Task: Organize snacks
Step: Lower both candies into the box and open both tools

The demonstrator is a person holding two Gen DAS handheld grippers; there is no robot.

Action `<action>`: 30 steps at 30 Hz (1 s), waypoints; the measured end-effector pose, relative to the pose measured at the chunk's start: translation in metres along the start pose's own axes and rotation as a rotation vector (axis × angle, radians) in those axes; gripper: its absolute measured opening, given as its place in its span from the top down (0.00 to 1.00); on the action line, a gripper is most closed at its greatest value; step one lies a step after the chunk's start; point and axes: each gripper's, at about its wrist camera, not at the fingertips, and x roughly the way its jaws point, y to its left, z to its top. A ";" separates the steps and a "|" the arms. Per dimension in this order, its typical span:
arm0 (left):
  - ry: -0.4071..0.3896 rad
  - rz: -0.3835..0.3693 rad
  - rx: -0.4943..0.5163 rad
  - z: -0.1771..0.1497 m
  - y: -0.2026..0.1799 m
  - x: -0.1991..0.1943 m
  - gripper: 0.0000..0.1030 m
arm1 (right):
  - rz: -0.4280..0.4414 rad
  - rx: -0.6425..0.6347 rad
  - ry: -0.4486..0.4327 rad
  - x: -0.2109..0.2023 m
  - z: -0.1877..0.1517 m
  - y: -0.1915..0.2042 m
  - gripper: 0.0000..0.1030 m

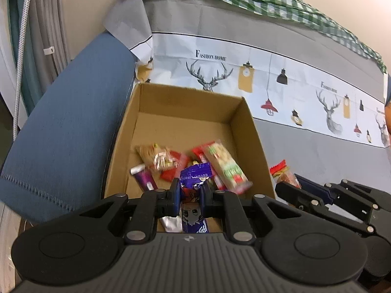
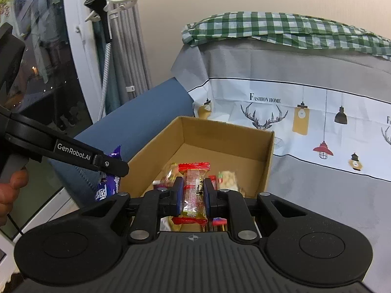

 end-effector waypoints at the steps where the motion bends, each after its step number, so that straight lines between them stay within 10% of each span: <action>1: 0.000 0.003 0.002 0.005 0.000 0.006 0.84 | 0.001 0.004 0.001 0.007 0.003 -0.002 0.83; 30: 0.142 0.086 0.071 0.051 0.016 0.152 0.84 | -0.040 0.081 0.127 0.153 0.006 -0.055 0.83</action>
